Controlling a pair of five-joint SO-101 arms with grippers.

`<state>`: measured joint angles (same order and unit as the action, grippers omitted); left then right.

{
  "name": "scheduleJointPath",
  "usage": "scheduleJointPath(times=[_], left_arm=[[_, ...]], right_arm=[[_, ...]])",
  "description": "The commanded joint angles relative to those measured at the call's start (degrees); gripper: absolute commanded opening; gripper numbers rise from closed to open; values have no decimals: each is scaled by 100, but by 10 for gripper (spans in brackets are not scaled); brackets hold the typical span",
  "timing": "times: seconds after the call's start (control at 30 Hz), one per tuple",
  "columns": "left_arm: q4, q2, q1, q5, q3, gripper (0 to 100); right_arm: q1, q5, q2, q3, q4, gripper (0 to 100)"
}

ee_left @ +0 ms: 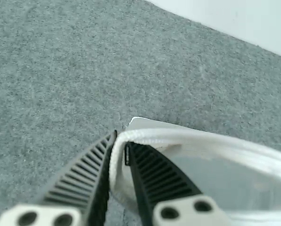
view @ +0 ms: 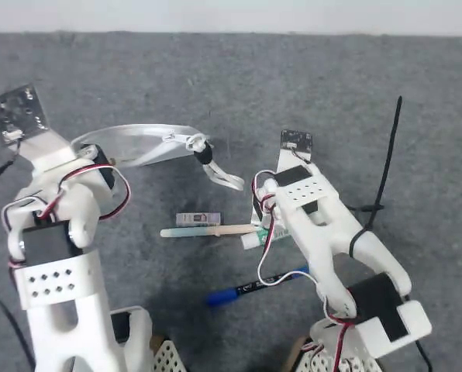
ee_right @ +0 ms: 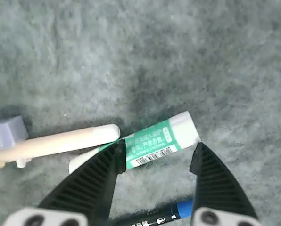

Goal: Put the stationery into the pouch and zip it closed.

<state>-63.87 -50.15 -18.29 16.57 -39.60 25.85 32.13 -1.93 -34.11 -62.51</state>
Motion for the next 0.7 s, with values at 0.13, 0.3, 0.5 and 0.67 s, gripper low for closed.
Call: scheduleJointPath(times=[0.13, 0.3, 0.5, 0.67], left_arm=[[88, 97, -53, 53, -13, 12], [88, 97, -53, 44, -13, 12], [88, 97, -53, 44, -13, 12], [88, 97, -53, 44, -13, 12]], right_arm=[[-75, -105, 66, 141, -338, 121], [-101, -105, 101, 141, -567, 173], [-119, -114, 119, 132, -971, 173], [-127, -413, 101, 132, -1138, 173]])
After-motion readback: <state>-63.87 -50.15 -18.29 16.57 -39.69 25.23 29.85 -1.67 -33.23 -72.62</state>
